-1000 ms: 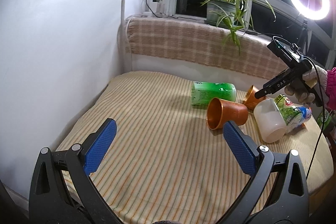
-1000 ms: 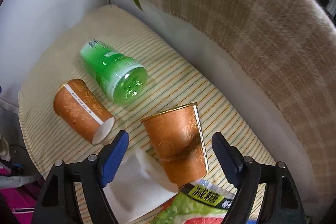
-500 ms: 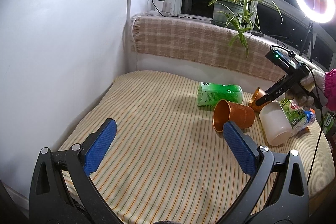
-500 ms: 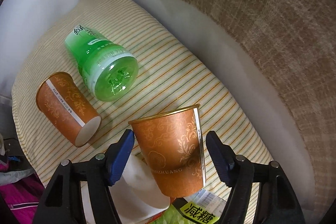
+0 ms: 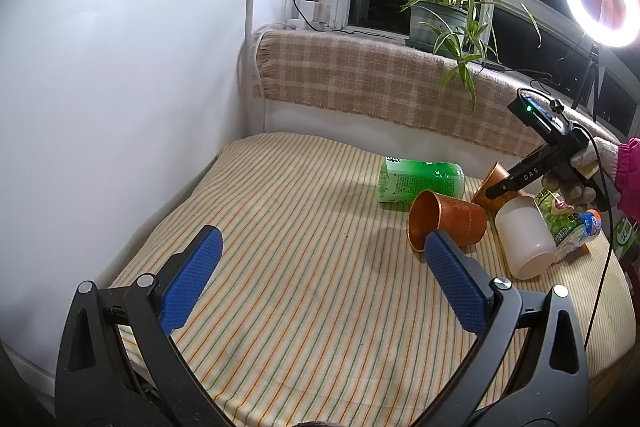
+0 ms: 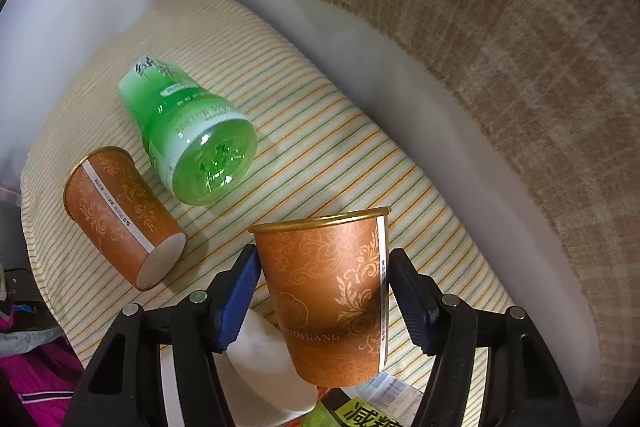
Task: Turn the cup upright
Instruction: 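Lift the orange cup with the right gripper and rotate it upright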
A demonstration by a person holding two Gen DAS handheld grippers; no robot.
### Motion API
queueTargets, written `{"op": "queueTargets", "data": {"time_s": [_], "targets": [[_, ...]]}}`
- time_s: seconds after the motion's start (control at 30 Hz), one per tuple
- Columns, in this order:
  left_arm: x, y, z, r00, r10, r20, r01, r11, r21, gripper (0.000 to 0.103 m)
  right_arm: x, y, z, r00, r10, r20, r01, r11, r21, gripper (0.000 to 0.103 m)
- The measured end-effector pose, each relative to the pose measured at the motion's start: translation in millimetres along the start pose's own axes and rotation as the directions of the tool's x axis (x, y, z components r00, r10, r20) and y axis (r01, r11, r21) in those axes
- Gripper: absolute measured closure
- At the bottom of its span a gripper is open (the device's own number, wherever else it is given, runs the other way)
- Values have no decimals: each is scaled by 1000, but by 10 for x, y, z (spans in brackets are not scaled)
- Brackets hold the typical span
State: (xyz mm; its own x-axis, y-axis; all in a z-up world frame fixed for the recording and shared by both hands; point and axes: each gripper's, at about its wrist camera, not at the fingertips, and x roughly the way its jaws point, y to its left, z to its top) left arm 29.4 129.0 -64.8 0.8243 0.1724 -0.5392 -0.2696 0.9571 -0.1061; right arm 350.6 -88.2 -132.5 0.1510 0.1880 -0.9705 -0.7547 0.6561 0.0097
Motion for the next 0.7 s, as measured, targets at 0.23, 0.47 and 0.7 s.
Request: {"op": "queueTargets", "data": {"time_s": [0.23, 0.47, 0.7], "targets": [[-30, -9, 4, 1000, -12, 0, 12, 1000, 2, 2, -279, 15, -12, 994, -19, 109, 17, 1000, 17, 37], [-138, -76, 18, 999, -31, 23, 31, 999, 13, 2, -864, 191, -209, 961, -29, 274, 17, 999, 48, 37], [-252, -191, 6, 997, -67, 45, 65, 997, 32, 2, -1394, 536, -725, 911, -9, 411, -31, 995, 90, 37]]}}
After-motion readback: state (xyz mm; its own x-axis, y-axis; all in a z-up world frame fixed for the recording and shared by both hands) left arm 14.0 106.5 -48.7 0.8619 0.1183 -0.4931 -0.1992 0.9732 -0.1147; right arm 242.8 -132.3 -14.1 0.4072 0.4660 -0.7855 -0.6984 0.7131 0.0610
